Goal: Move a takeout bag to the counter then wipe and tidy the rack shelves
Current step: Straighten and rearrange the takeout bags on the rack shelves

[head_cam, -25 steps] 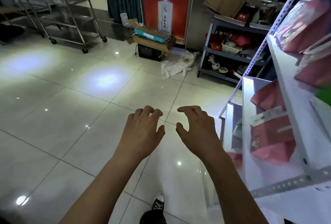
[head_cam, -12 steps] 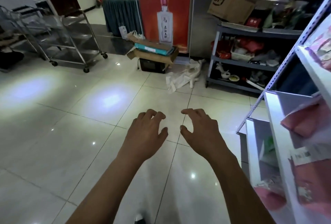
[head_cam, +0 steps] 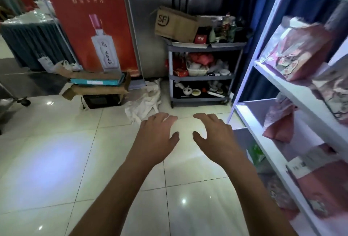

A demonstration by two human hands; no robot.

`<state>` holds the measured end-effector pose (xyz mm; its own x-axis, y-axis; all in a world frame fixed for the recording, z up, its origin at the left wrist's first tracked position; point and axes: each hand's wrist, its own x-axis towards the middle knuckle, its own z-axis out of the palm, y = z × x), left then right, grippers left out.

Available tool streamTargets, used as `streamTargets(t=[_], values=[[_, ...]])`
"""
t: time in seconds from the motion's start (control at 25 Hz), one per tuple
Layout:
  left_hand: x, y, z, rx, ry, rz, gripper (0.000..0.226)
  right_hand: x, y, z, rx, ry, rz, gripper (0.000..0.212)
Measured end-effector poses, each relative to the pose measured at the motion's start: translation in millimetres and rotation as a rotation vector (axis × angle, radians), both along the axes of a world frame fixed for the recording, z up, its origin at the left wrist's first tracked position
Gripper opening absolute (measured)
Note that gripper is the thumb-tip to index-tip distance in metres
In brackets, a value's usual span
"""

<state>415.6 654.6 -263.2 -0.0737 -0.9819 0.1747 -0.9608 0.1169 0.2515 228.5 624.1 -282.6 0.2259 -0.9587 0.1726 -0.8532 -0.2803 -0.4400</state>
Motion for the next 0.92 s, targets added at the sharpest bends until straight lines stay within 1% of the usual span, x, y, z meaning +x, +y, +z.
streamTargets(t=[0.16,0.4,0.68,0.8,0.92], values=[[8,-77,14,-0.017,0.009,-0.185,0.048,4,-39,12,-0.018,-0.015,-0.196,0.050],[-19,-172,13,0.005,0.010,-0.399,0.047,-22,-98,13,0.019,-0.039,-0.406,0.049],[-85,-287,23,-0.013,-0.010,-0.589,0.044,-77,-183,18,-0.001,-0.077,-0.578,0.047],[-116,-326,36,-0.049,0.040,-0.670,0.041,-103,-208,31,-0.048,-0.043,-0.629,0.044],[-146,-356,47,-0.050,0.078,-0.742,0.040,-130,-217,49,-0.073,-0.002,-0.715,0.045]])
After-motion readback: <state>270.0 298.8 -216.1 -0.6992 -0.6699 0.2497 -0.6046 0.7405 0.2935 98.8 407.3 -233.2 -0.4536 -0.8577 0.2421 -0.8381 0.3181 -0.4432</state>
